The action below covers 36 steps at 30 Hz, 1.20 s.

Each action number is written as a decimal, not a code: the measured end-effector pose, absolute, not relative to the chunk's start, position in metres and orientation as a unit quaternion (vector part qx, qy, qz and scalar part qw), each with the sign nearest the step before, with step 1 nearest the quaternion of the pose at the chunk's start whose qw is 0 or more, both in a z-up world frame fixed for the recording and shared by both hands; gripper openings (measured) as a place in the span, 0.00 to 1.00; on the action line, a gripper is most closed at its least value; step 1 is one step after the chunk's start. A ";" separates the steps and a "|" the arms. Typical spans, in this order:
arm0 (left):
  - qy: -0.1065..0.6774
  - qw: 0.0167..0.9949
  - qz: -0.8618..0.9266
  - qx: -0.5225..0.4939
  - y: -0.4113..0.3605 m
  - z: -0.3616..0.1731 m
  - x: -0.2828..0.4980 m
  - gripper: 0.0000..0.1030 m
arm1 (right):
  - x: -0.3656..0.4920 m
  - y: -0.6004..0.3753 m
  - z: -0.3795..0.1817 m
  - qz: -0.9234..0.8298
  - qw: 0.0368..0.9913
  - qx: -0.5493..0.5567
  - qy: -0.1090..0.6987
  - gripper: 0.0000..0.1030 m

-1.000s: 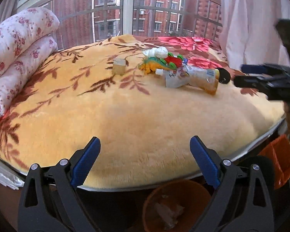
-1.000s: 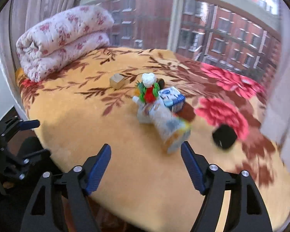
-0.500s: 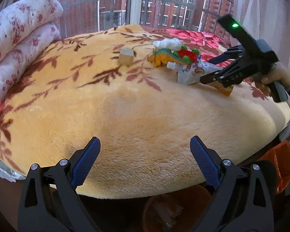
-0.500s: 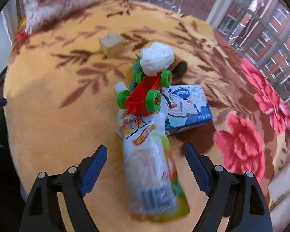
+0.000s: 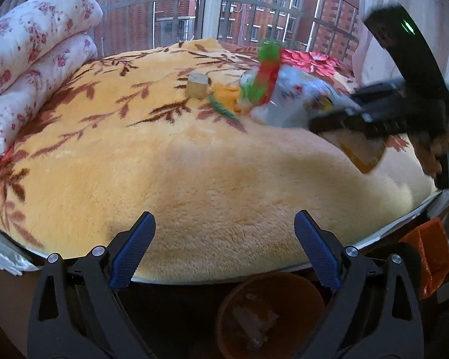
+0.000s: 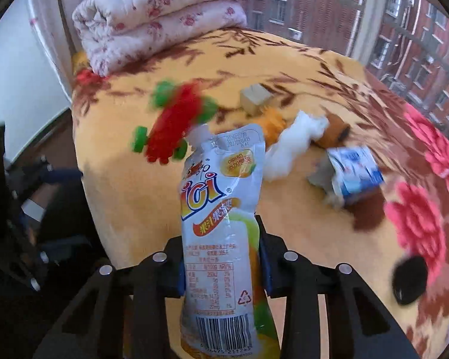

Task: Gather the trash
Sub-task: 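Grasp the white juice pouch with the right tool while the left tool grasps the red-green toy car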

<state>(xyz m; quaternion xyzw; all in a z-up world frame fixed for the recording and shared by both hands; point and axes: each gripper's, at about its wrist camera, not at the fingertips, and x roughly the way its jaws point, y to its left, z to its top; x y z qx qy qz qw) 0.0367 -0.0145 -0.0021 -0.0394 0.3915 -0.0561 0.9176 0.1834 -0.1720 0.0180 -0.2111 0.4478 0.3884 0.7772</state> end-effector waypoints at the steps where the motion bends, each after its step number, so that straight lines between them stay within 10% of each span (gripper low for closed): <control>1: 0.390 0.918 -0.056 -0.039 -0.014 -0.001 0.035 0.89 | 0.178 -0.178 0.018 0.385 0.781 -0.205 0.447 0.35; 32: 0.349 0.936 -0.009 -0.034 -0.070 -0.019 0.130 0.89 | 0.044 -0.329 -0.002 0.196 0.917 0.131 0.321 0.35; 36: 0.361 0.932 0.009 -0.025 -0.070 -0.033 0.144 0.38 | 0.048 -0.330 -0.007 0.199 0.915 0.137 0.325 0.35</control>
